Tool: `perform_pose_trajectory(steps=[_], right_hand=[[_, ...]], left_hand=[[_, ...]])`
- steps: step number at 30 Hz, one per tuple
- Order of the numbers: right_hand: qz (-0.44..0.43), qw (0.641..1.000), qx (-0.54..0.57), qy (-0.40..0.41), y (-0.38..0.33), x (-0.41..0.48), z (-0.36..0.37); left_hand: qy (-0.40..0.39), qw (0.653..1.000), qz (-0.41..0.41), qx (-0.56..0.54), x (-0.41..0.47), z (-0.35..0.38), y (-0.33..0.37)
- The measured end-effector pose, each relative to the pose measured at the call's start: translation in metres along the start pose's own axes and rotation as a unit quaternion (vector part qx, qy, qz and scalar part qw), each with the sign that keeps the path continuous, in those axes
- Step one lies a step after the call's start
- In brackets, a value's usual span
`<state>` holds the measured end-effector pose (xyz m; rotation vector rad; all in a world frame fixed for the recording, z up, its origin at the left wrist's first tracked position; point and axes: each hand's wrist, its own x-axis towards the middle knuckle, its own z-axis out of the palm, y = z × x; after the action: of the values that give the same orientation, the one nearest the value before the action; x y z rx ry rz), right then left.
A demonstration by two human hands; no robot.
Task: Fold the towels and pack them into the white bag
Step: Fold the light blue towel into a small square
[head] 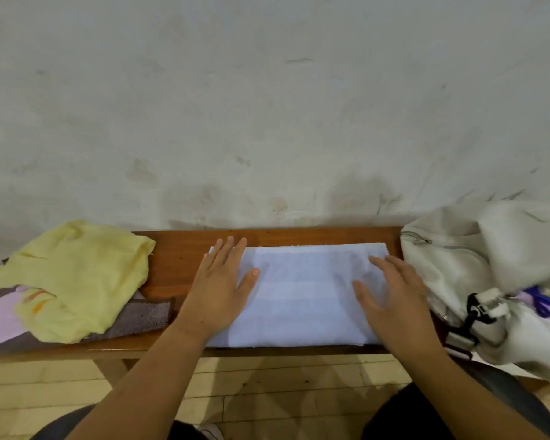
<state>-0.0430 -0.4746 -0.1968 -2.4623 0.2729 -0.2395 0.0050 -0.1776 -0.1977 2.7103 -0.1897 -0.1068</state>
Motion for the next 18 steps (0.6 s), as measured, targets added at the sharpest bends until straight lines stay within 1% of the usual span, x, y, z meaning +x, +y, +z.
perform_pose_trajectory(steps=[2,3,6,8,9,11,13,14,17,18], right_hand=[[0.066,0.995,0.057,0.042,0.002,-0.025,-0.014],[0.105,0.990,0.080,0.048,0.004,-0.036,-0.019],[0.229,0.964,0.135,0.023,0.012,-0.059,-0.029],[0.306,0.935,0.181,-0.002,0.011,-0.071,-0.033],[0.331,0.919,0.213,-0.015,0.009,-0.075,-0.034],[0.355,0.892,0.279,-0.028,0.006,-0.081,-0.035],[0.378,0.862,0.337,-0.033,0.006,-0.081,-0.035],[0.390,0.843,0.369,-0.037,0.006,-0.079,-0.035],[0.418,0.770,0.478,-0.054,0.005,-0.072,-0.035],[0.422,0.755,0.498,-0.058,0.002,-0.069,-0.036]], left_hand=[[-0.007,1.000,0.011,-0.018,-0.012,-0.010,0.003],[-0.010,1.000,0.017,-0.025,-0.020,-0.015,0.006],[-0.044,0.997,0.025,-0.066,-0.058,-0.022,0.024],[-0.074,0.993,0.035,-0.080,-0.087,-0.019,0.037],[-0.088,0.992,0.046,-0.078,-0.099,-0.016,0.042],[-0.109,0.988,0.080,-0.073,-0.112,-0.010,0.044],[-0.109,0.986,0.094,-0.089,-0.114,-0.009,0.039],[-0.100,0.986,0.091,-0.095,-0.113,-0.009,0.034],[-0.073,0.990,0.081,-0.085,-0.107,-0.011,0.019],[-0.071,0.991,0.077,-0.085,-0.105,-0.013,0.016]])
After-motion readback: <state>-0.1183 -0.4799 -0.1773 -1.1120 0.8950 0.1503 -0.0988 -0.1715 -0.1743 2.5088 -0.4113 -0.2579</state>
